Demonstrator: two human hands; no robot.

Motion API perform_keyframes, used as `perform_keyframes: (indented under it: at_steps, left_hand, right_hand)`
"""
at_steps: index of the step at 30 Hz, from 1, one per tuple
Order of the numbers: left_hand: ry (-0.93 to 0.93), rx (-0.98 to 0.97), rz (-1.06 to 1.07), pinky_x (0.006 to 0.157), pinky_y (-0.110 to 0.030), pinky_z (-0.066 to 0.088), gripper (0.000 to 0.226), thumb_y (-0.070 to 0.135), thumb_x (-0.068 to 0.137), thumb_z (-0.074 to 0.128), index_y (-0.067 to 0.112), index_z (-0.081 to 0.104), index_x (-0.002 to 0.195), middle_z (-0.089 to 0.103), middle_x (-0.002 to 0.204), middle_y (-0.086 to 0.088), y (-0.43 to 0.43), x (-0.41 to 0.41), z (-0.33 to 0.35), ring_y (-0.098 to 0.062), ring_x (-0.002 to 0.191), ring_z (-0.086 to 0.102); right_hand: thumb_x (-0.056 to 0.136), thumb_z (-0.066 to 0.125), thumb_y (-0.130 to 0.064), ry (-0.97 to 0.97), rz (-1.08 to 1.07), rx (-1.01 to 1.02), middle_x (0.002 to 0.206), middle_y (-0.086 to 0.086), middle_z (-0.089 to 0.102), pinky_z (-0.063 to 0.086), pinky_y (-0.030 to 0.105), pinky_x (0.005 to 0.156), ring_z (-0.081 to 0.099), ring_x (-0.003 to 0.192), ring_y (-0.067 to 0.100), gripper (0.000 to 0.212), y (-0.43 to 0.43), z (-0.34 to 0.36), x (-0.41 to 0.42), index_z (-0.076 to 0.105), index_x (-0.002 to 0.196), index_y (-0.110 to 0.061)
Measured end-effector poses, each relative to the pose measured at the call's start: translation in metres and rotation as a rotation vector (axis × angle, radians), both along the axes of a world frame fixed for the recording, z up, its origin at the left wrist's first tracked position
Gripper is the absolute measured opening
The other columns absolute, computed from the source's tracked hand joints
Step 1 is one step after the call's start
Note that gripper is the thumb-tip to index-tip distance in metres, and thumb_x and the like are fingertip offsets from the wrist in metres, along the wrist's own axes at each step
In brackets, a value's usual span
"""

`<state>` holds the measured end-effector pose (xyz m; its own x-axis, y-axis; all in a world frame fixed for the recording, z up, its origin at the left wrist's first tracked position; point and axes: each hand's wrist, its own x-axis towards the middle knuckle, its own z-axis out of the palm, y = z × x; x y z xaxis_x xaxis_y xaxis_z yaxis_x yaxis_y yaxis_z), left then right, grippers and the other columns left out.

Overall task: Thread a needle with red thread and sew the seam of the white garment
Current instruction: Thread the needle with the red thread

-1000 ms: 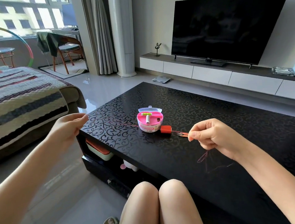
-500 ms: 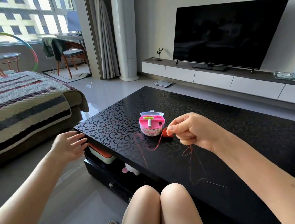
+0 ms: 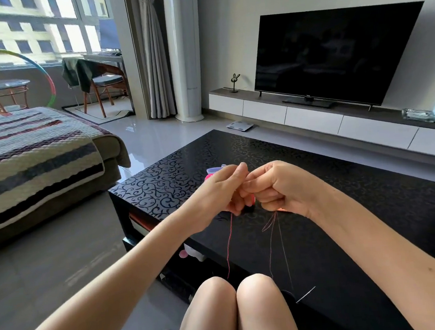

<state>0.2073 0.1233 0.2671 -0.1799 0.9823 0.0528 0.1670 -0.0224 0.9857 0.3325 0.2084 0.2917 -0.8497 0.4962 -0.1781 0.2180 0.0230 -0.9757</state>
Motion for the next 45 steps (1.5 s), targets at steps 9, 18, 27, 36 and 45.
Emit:
perform_keyframes:
  at_steps: [9, 18, 27, 36, 45]
  left_hand:
    - [0.391, -0.021, -0.012, 0.050, -0.026, 0.024, 0.040, 0.016, 0.095, 0.058, 0.016, 0.046, 0.056, 0.038, 0.048, 0.008, 0.015, -0.001, 0.035, -0.011, 0.047, 0.030]
    - [0.351, 0.144, -0.004, 0.050, -0.018, 0.029, 0.033, 0.012, 0.095, 0.055, 0.012, 0.048, 0.063, 0.048, 0.052, 0.009, 0.033, -0.003, 0.120, -0.006, 0.046, 0.032]
    - [0.305, 0.263, 0.150, 0.049, -0.018, 0.028, 0.037, 0.011, 0.097, 0.053, 0.013, 0.047, 0.060, 0.045, 0.046, 0.011, 0.032, -0.039, 0.171, -0.005, 0.043, 0.031]
    - [0.188, 0.241, 0.394, 0.038, -0.014, 0.023, 0.035, 0.007, 0.095, 0.055, 0.010, 0.046, 0.062, 0.041, 0.049, 0.003, 0.031, -0.112, 0.156, -0.005, 0.037, 0.029]
    - [0.017, 0.159, 0.554, 0.032, -0.014, 0.023, 0.028, 0.006, 0.096, 0.052, 0.011, 0.047, 0.070, 0.035, 0.051, 0.003, 0.019, -0.164, 0.113, -0.003, 0.032, 0.027]
  right_hand:
    - [0.081, 0.064, -0.012, 0.176, 0.057, 0.058, 0.051, 0.004, 0.050, 0.042, 0.023, 0.046, 0.044, 0.043, 0.011, 0.010, 0.011, -0.008, 0.023, 0.073, 0.080, -0.007]
    - [0.081, 0.068, -0.033, 0.293, 0.171, 0.097, 0.112, 0.017, 0.068, 0.041, 0.042, 0.106, 0.064, 0.108, 0.034, 0.050, 0.016, -0.041, 0.022, 0.059, 0.123, -0.008]
    - [0.086, 0.069, -0.023, 0.103, 0.082, 0.173, 0.078, 0.007, 0.068, 0.053, 0.028, 0.077, 0.063, 0.073, 0.016, 0.027, 0.020, -0.062, 0.021, 0.066, 0.107, -0.006]
    - [0.081, 0.075, -0.030, -0.121, -0.018, 0.191, 0.065, -0.002, 0.053, 0.036, 0.018, 0.052, 0.037, 0.052, 0.006, 0.027, 0.040, -0.096, 0.037, 0.071, 0.091, -0.006]
    - [0.080, 0.074, -0.040, -0.283, -0.168, 0.328, 0.061, -0.012, 0.057, 0.031, 0.017, 0.051, 0.038, 0.045, -0.001, 0.028, 0.055, -0.126, 0.062, 0.071, 0.079, -0.012]
